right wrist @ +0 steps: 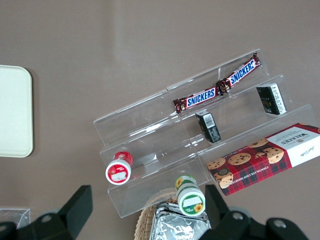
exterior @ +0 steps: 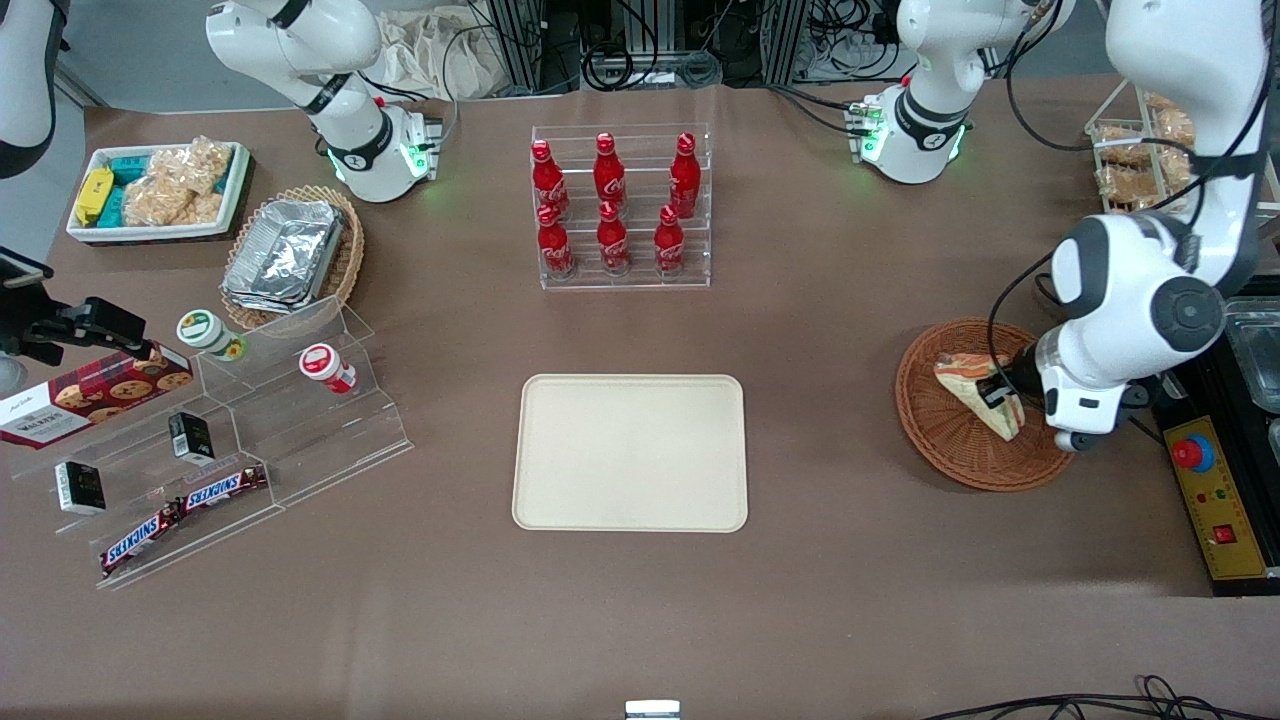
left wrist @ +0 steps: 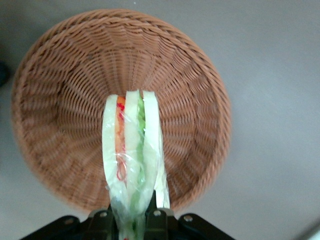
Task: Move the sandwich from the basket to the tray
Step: 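Lift the sandwich and carry it with the left gripper over the tray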
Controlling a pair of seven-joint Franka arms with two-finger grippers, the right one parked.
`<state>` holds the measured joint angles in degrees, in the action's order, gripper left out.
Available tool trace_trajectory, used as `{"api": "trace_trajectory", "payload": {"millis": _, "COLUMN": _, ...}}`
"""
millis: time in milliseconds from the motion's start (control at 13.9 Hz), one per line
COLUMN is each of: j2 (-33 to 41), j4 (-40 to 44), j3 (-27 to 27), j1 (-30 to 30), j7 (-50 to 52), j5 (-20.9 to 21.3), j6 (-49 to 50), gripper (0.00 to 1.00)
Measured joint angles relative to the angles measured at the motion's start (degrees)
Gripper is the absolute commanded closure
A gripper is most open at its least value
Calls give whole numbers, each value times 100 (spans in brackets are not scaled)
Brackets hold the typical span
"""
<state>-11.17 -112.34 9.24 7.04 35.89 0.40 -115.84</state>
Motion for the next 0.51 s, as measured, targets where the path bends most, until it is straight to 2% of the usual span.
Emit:
{"api": "trace_trajectory", "payload": {"millis": 289, "j2": 166, "j4": 2329, "j3": 336, "j1": -75, "j7": -37, "j5": -5, "j6": 2222, "gripper": 95}}
{"api": "trace_trajectory", "payload": {"millis": 505, "j2": 158, "j4": 3060, "j3": 670, "j1": -86, "j7": -442, "j5": -11, "j6": 2661, "gripper": 95}}
